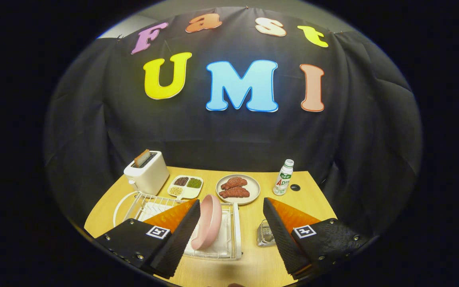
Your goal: Take the plate from the dish rack, then take the spoon from the basket and place it into the plate.
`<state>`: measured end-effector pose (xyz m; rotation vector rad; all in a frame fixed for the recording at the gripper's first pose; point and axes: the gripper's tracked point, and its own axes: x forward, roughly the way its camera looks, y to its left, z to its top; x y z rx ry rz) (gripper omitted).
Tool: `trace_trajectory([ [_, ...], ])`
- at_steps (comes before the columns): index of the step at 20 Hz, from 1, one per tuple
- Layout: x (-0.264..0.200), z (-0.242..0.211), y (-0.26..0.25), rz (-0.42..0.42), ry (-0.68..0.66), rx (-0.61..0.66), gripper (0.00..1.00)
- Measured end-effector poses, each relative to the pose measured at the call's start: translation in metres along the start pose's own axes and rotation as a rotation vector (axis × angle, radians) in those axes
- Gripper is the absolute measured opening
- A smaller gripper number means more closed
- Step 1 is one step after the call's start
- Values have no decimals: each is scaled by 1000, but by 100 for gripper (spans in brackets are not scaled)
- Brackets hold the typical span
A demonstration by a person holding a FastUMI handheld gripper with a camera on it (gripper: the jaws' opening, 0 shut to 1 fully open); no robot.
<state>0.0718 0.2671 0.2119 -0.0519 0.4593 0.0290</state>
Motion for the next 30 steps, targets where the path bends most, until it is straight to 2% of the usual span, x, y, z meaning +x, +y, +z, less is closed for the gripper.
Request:
trace_trajectory([
  [7,43,-27,22,-82,171,-59,97],
  [10,58,-37,12,-172,224,-110,96],
  [12,69,-44,12,-191,259,-117,88],
  [20,99,-75,4,-280,398,-151,77],
  [21,99,-80,3,-283,415,-171,62],
  [22,103,-82,5,-272,421,-181,57],
  [23,105,-84,5,-266,423,-174,57],
  [25,108,-87,13,-245,431,-155,22],
  [28,109,-78,19,-206,422,-161,20],
  [29,108,-80,18,-203,441,-166,15],
  [30,107,-81,19,-203,454,-155,14],
])
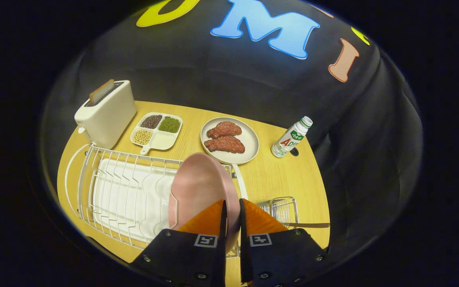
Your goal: Take the plate from the dish rack, then take the spoon from the basket and place it into the plate.
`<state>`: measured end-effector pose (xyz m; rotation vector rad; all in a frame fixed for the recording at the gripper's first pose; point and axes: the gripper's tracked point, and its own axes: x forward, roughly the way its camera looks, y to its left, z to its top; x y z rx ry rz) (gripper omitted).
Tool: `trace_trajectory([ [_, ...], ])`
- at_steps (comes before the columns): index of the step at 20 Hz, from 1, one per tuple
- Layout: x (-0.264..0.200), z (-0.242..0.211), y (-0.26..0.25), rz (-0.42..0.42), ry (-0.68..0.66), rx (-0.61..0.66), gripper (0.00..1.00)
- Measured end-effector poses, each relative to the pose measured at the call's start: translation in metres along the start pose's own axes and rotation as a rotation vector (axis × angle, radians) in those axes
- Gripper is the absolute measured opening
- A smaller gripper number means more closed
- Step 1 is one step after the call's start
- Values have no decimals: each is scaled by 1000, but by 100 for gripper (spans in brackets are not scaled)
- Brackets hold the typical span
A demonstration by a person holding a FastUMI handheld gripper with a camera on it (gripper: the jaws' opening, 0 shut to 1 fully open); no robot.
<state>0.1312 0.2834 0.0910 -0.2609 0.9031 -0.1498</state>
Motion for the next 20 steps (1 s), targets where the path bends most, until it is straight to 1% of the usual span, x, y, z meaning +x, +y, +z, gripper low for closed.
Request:
trace_trajectory([
  [1,-1,0,0,2,-9,32,15],
  [3,-4,4,1,-4,-1,25,5],
  [8,-16,25,-6,-69,-49,-52,5],
  [11,-26,38,-14,-126,-79,-105,5],
  [17,-40,48,-20,-99,-102,-74,5],
  [20,-51,49,-27,-70,-114,-34,5],
])
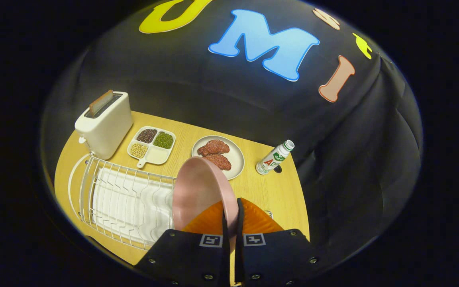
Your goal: Take the plate from the dish rack, then take the spoon from the basket and place it into the plate.
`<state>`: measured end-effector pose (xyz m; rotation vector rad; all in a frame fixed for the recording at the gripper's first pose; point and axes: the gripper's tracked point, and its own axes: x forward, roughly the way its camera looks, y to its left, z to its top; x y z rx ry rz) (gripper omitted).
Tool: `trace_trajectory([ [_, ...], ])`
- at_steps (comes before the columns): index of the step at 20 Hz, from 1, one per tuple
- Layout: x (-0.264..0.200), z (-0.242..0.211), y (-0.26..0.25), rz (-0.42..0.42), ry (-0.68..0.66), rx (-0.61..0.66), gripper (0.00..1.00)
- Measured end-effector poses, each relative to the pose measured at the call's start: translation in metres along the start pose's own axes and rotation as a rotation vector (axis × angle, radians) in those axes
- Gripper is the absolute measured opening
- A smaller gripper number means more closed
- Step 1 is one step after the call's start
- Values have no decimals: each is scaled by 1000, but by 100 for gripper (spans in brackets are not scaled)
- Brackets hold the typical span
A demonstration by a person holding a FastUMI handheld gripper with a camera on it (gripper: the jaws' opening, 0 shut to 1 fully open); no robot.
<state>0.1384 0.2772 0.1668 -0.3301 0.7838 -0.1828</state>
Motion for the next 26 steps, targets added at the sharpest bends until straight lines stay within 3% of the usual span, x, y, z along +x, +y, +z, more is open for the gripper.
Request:
trace_trajectory([
  [12,-68,-30,-84,87,-66,181,5],
  [18,-85,-78,-124,126,-49,219,5],
  [26,-90,-152,-146,263,38,328,5],
])
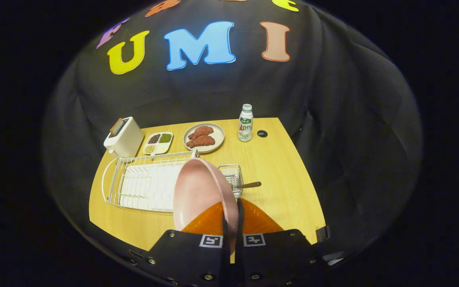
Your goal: Take the plate from the dish rack, then take the spoon from the basket and place it into the plate.
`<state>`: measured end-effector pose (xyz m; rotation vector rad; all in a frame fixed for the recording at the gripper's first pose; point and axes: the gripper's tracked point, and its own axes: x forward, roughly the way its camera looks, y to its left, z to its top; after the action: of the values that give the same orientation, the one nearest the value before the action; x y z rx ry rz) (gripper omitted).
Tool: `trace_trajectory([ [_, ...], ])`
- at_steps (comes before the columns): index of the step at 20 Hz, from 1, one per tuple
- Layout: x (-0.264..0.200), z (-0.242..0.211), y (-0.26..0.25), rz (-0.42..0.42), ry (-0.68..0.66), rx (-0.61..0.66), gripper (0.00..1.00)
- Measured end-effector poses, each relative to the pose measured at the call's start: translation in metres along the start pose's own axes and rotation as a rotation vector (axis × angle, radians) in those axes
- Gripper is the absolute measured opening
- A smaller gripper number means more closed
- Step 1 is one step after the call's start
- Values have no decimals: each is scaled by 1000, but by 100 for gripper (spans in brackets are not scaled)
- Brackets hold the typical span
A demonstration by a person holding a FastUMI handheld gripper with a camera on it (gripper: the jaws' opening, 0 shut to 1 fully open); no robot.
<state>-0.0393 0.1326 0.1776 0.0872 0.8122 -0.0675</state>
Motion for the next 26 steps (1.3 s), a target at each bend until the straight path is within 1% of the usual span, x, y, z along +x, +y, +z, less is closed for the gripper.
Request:
trace_trajectory([
  [2,0,-13,-6,24,14,19,4],
  [5,1,-34,-15,26,46,16,5],
  [11,9,-79,-13,53,141,-4,5],
  [15,20,-108,-8,86,203,-28,4],
  [18,32,-124,0,120,237,-35,5],
  [26,63,-145,33,197,278,-45,5],
])
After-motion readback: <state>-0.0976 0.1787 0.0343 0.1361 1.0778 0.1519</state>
